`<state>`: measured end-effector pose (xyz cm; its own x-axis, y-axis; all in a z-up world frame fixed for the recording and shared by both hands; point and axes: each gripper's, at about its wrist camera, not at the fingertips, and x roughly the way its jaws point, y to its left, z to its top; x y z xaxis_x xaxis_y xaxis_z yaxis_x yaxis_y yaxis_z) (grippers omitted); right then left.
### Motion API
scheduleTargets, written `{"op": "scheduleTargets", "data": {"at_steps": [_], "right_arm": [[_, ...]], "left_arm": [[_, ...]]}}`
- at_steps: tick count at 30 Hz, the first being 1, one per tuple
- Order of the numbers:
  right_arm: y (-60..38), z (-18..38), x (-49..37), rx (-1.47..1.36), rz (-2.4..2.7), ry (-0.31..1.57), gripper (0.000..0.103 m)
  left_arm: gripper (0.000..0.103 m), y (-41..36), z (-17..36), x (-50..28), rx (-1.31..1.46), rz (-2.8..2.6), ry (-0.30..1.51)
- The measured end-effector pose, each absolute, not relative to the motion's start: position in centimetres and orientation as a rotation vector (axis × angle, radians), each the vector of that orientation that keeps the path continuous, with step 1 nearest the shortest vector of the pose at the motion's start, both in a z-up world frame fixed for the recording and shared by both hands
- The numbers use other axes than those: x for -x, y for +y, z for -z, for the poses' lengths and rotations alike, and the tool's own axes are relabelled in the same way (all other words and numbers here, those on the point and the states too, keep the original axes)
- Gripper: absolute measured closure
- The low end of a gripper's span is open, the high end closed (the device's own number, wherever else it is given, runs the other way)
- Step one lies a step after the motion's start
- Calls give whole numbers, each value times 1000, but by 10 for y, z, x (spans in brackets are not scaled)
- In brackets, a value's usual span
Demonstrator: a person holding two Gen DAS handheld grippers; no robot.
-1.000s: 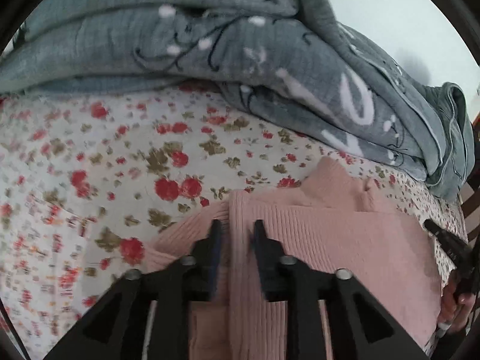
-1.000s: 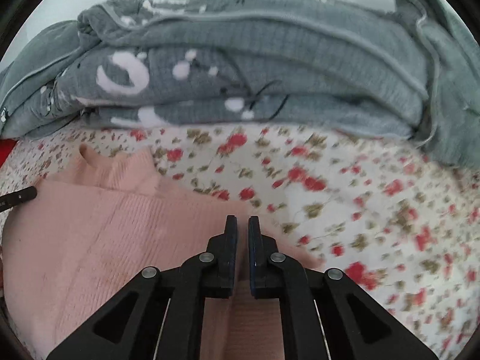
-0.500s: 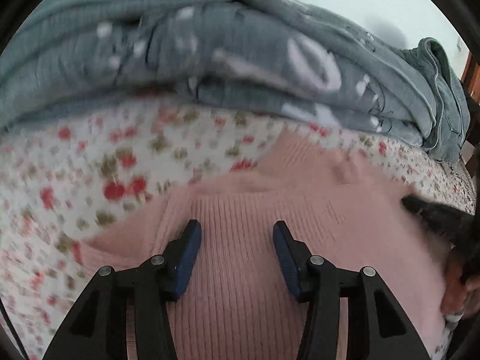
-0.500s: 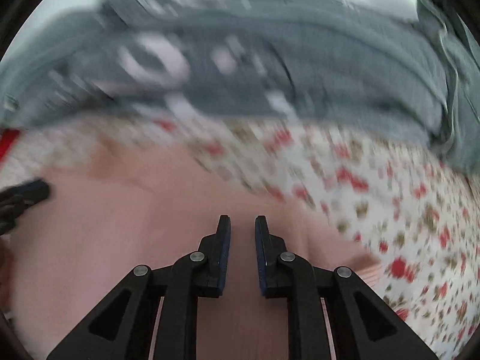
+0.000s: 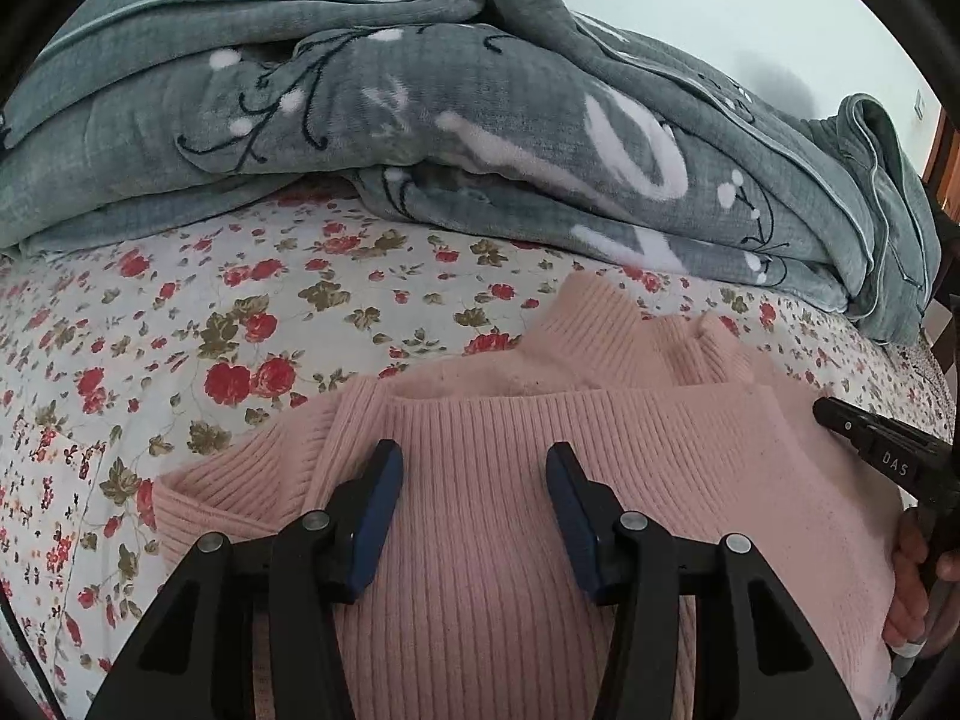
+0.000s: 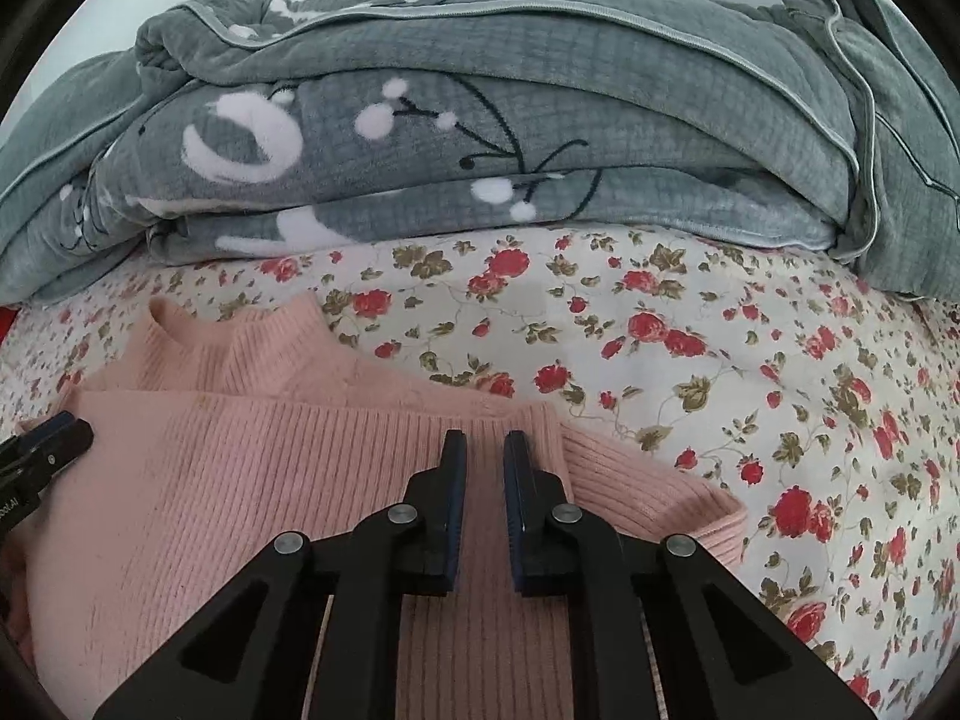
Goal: Fold small clothes
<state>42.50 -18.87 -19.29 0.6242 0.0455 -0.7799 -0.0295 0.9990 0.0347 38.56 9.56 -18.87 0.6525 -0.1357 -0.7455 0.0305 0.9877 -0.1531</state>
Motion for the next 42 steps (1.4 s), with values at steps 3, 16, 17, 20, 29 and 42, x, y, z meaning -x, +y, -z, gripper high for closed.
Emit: {"op": "scheduleTargets", "data": {"at_steps": [3,16,17,20,29,42], "right_arm": [[-189,193,-424,-23,-46,896,92],[-185,195,-427,-3,-46,902,90],[-185,194,-427,-2,-47,903,90],[-186,194,-427,0,-49,903,90],[-185,194,-427,17,-44,903,89],[-184,194,-427,21,-42,904,89]], "left_arm": [[56,97,188,-386,142,96,851],[55,94,188,-386,117,74,843],[55,94,188,-386,117,73,843],[55,94,188,-386,118,74,843],[55,94,188,-387,126,79,841],[56,100,186,-382,159,74,817]]}}
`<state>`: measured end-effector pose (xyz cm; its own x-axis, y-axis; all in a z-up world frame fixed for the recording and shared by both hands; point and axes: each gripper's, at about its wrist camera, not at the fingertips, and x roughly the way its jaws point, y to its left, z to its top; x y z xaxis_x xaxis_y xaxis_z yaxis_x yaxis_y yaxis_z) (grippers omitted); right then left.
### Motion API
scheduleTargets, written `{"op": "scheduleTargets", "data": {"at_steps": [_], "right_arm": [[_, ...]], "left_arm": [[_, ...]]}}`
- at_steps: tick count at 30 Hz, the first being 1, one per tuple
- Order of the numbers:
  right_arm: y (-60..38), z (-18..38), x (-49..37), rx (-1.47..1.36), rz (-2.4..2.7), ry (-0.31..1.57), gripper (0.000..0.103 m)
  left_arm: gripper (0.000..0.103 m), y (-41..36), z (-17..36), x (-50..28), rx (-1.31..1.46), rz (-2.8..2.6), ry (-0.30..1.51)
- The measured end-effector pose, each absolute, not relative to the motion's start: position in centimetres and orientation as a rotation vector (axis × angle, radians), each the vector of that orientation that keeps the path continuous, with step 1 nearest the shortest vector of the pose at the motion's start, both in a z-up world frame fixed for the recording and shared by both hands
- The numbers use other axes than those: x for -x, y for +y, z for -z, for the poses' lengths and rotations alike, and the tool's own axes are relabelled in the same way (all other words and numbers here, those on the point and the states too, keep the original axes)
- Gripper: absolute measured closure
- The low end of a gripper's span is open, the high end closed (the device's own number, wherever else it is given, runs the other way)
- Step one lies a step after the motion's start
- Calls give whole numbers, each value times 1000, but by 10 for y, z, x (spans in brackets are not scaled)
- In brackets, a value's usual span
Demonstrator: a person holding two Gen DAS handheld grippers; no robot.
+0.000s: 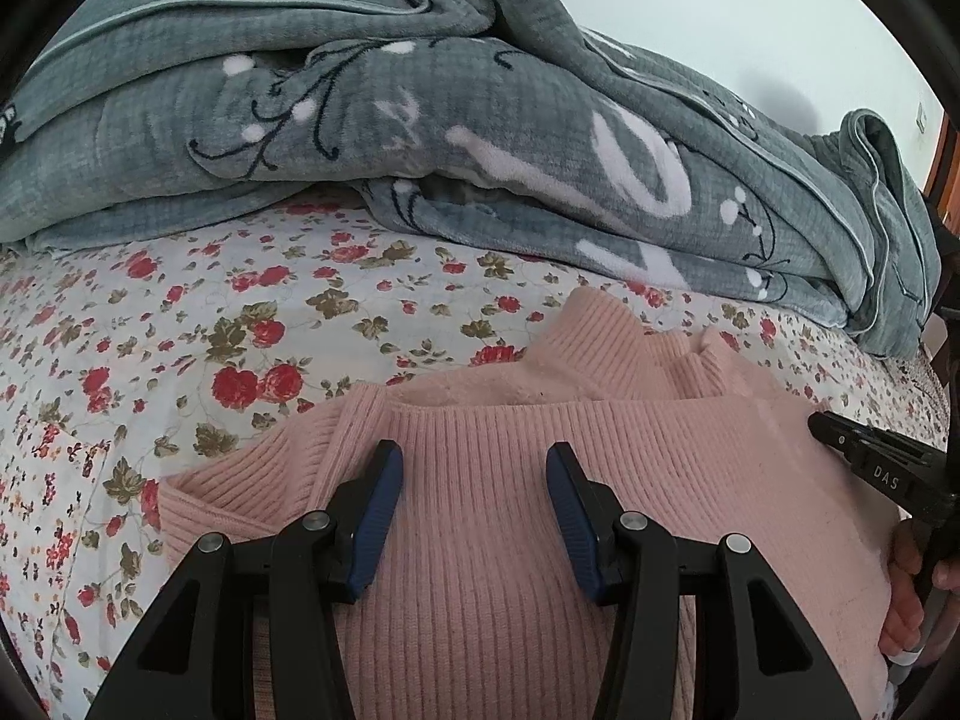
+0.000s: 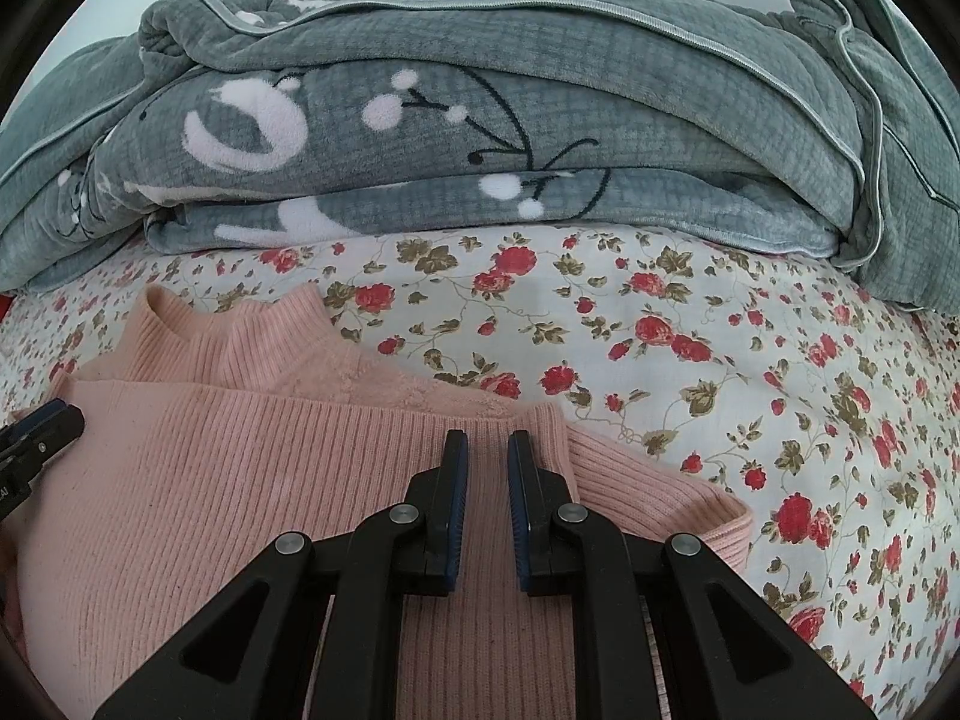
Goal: Fold small clothes
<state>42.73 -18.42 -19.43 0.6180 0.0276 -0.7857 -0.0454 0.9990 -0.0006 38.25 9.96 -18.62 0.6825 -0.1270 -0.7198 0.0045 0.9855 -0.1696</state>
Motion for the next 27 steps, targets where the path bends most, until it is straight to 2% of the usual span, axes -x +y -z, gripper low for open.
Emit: {"op": "scheduleTargets", "data": {"at_steps": [13,14,15,18,19,21,23,25,27], "right_arm": [[-197,189,-425,51,51,905,88],[-200,189,-424,50,71,906,67],[-206,188,-424,41,114,910,61],[-213,183,-420,33,104,924,60],[-213,180,-414,42,90,918,60],[-214,170,-393,35,42,892,60],[-219,165,-375,-3,9,879,50],[-231,158,-353,-65,-31,872,46],[-241,155,-336,-116,-67,872,41]], "left_arm": [[56,110,181,-377,183,-6,789],[56,111,180,-376,180,-14,790],[56,111,180,-375,173,-26,790],[56,108,177,-367,120,-104,785],[50,108,176,-362,89,-151,782],[49,108,175,-351,44,-160,787],[47,114,170,-336,65,-108,778],[42,124,164,-321,125,-64,782],[41,137,163,-306,204,-21,799]]}}
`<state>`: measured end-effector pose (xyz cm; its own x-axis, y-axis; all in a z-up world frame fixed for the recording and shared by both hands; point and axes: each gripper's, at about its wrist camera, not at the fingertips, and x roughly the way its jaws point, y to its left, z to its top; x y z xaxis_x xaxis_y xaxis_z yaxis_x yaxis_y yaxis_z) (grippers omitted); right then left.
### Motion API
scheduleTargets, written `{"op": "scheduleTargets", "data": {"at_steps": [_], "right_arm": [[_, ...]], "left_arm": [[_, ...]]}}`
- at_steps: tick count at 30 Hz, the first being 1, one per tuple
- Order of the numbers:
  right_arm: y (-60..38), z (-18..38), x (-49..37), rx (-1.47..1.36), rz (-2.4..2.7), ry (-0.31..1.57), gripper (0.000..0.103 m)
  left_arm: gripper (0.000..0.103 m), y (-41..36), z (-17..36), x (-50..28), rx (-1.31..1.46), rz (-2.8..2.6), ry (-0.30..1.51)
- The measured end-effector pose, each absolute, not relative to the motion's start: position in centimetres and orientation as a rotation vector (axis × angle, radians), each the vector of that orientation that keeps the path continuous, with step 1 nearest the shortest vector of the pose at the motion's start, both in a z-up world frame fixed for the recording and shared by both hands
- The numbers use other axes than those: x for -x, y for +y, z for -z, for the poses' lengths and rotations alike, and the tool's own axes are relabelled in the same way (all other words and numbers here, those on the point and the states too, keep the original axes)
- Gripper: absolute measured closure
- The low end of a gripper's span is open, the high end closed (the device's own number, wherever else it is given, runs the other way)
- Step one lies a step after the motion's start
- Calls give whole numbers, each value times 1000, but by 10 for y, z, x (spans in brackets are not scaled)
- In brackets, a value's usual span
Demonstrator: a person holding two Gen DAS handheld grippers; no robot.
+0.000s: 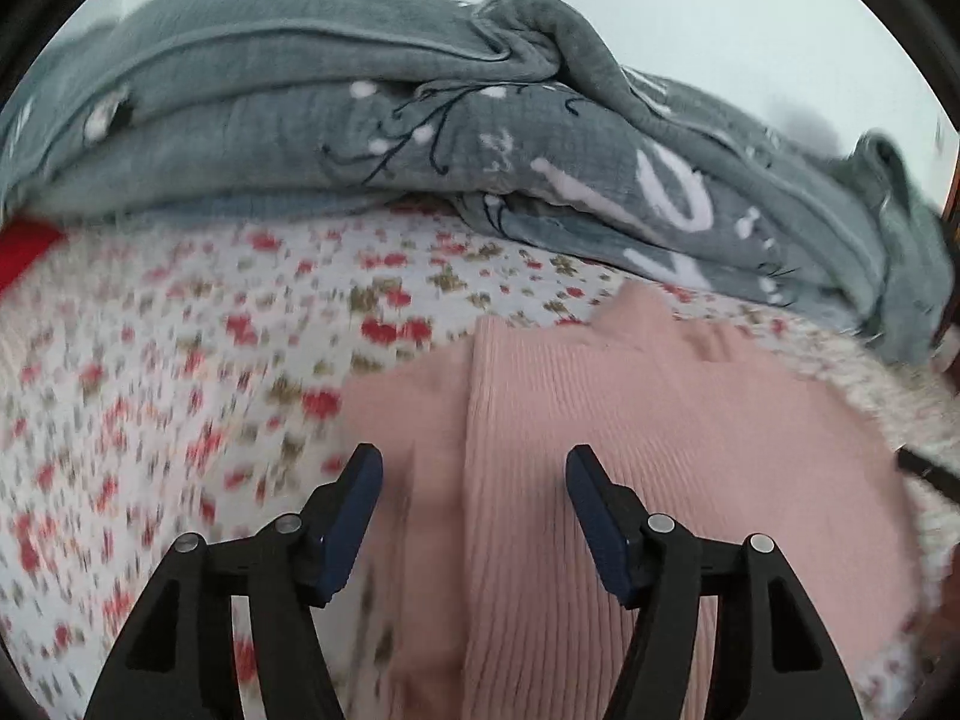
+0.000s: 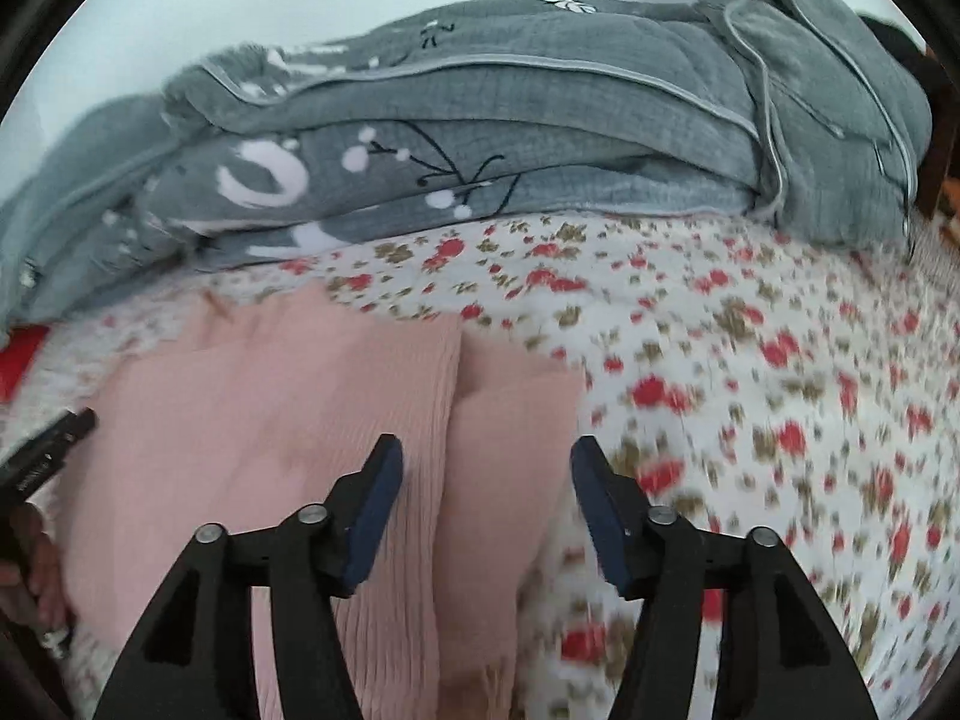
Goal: Fold small clothes
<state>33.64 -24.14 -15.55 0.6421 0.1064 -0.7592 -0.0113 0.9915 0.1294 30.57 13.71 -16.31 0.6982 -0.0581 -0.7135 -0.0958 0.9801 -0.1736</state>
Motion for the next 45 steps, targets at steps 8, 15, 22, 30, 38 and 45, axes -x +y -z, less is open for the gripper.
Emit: {"op": "scheduleTargets", "data": {"at_steps": [8,15,22,30,38,45], "right_arm": [[-252,182,-317,-214,-159,928,33],[-246,196,-340,-232,-160,956,28],[-249,200,-355,-292,-286,936,76],[-245,164,-327,-262,-272,849,83],[-256,137,-260,-256,-276,846,83],[-287,135,-188,-257,-282,870,83]], "left_arm": [[28,160,185,-279,356,76,897],[21,155,192,-309,384,38,916],[79,153,191,-318,423,132,922],[82,146,167,-279,435,144,909],[82,119,154,-210,411,153,893],[81,106,158,-159,431,225,890]]}}
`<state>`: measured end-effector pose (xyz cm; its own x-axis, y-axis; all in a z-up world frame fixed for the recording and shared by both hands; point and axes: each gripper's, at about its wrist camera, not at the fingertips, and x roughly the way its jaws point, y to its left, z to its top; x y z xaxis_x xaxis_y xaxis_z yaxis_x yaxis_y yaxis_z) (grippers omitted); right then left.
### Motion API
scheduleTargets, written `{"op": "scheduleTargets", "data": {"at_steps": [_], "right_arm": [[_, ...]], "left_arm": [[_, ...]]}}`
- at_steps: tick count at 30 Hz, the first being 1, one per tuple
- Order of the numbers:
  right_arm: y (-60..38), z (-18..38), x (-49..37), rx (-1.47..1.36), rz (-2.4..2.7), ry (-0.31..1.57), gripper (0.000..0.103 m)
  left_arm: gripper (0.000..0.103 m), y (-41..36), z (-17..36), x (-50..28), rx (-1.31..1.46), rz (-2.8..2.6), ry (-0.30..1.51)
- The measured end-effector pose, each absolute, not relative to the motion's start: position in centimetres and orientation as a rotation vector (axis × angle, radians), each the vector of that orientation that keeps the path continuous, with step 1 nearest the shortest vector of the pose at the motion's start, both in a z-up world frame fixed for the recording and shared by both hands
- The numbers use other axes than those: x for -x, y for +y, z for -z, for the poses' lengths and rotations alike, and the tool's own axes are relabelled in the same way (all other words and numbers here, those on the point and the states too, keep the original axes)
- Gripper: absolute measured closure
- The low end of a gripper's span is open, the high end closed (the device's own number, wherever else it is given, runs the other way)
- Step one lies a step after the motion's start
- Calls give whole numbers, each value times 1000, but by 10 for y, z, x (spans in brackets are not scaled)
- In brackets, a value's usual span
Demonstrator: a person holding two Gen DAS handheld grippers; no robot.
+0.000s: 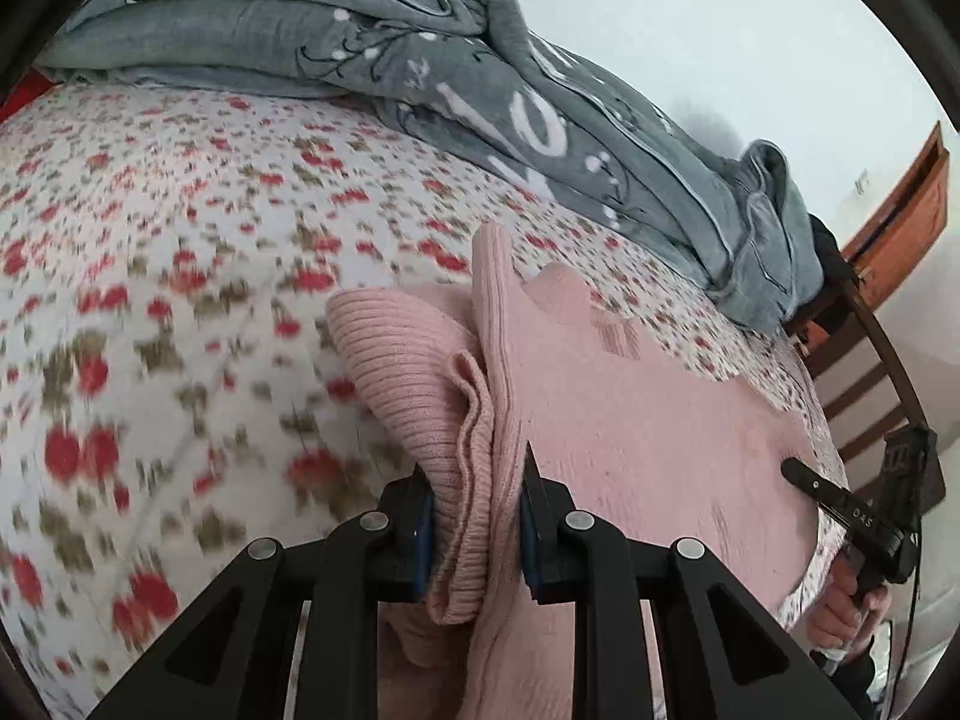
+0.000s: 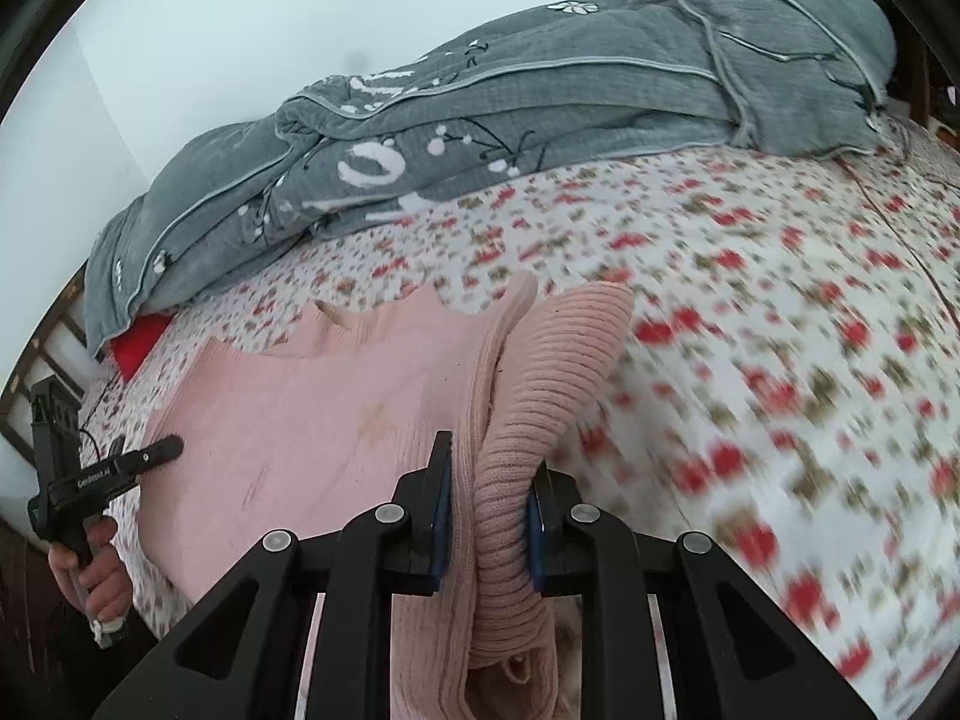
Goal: Fold small clothes
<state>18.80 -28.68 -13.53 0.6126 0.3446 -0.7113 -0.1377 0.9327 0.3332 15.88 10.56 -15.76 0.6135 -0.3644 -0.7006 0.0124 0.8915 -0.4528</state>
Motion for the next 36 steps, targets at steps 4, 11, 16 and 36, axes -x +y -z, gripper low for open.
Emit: {"op": "scheduleTargets", "data": {"at_steps": [4,11,16,36], "right_arm": [[-294,145,-182,-258,-273,878,79],[-285,175,-198,-185,-131,850,62],[-279,164,-201,-142,-82,870,60],[-118,183,-163,162,-163,725,46]], "left_arm": [[72,100,168,-158,380,175,900],[48,115,189,-162,444,185,878],[48,112,192,-159,421,205,856],[34,109,181,-138,378,229,925]]}}
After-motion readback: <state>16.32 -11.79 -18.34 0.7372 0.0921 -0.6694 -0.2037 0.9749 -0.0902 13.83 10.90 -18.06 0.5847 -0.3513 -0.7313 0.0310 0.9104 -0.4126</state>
